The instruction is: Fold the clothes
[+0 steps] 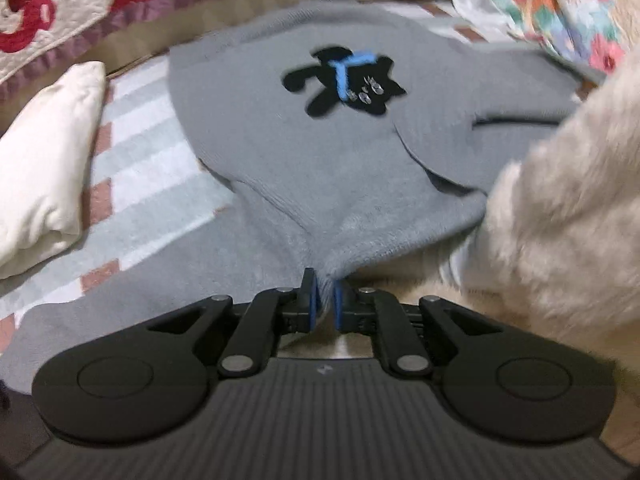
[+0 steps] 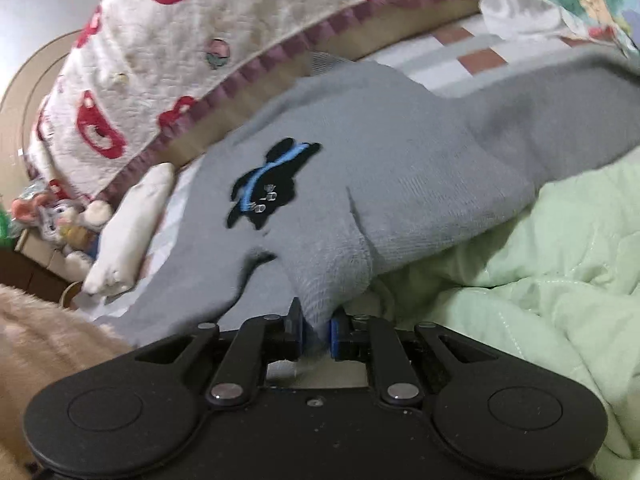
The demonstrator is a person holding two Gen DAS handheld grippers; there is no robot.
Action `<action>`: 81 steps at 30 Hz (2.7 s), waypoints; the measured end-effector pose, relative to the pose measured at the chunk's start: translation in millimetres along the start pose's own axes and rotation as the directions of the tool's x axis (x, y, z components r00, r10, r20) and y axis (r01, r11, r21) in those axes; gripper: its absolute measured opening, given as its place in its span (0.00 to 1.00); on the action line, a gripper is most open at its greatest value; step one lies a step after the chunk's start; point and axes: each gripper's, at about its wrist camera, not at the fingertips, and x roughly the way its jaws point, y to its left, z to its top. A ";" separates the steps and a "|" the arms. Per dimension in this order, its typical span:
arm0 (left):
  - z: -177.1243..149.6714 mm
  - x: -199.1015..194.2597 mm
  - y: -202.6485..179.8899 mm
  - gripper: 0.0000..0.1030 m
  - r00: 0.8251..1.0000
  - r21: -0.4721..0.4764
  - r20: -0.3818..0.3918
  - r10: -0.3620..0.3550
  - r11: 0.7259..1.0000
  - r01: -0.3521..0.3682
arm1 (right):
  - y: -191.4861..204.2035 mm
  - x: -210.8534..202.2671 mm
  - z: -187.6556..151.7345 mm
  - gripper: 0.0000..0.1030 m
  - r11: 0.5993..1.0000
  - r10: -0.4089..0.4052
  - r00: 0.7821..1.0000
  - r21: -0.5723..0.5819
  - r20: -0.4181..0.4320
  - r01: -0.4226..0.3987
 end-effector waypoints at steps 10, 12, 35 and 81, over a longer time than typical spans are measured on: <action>-24.0 33.8 -3.5 0.15 0.992 -0.092 -0.128 -0.009 0.996 -0.003 | -10.2 13.8 -0.2 0.29 0.999 0.007 0.994 -0.038 -0.112 -0.011; -19.0 18.6 5.1 0.34 0.995 -0.130 -0.094 -0.036 0.991 0.023 | -3.7 -4.3 7.7 0.34 0.995 0.000 0.997 -0.099 -0.075 -0.007; -92.8 -38.3 208.3 0.55 0.954 -0.874 -0.014 0.299 0.460 -0.157 | 149.0 147.9 65.8 0.45 0.868 0.141 0.975 -0.452 -0.171 -0.205; 216.3 26.3 -88.2 0.03 0.864 0.077 0.328 -0.382 0.922 0.379 | 5.8 93.6 67.7 0.48 0.973 0.231 0.972 -0.009 0.046 -0.231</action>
